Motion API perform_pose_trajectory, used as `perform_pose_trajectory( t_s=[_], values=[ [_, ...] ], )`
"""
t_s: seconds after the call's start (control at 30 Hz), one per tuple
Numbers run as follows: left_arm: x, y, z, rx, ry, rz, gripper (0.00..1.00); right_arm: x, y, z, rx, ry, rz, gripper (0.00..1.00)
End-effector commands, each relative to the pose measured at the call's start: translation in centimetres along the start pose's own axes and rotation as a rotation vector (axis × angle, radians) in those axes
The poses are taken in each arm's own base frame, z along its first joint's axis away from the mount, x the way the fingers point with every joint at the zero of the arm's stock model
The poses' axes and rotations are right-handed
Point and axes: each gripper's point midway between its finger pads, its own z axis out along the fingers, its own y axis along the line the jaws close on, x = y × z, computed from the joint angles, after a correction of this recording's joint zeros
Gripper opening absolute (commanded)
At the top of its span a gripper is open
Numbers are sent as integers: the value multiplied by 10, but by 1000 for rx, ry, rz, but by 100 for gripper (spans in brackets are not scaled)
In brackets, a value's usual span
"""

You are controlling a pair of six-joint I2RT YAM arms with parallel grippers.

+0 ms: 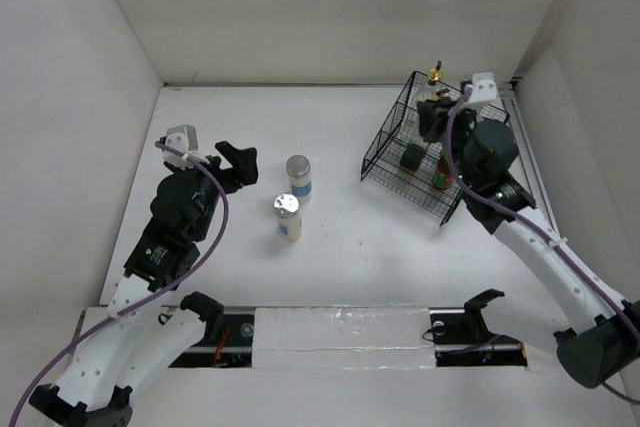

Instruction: Organize the condiment bottles

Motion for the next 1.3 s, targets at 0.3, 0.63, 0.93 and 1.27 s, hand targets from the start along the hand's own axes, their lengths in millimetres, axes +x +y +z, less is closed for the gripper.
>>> perform_pose_trajectory(
  t_s=[0.3,0.63,0.93,1.27],
  values=[
    [-36,3,-12,-32,-123,-61,84,118,216,11,-659,396,-74,83],
    [-35,0,-13,-12,-122,-54,84,198,246,35,-651,564,-136,94],
    [-34,-1,-13,-4,-118,-54,84,221,246,52,-601,585,-156,85],
    [-30,1,-12,-8,-110,-51,84,246,251,48,-577,630,-179,66]
  ],
)
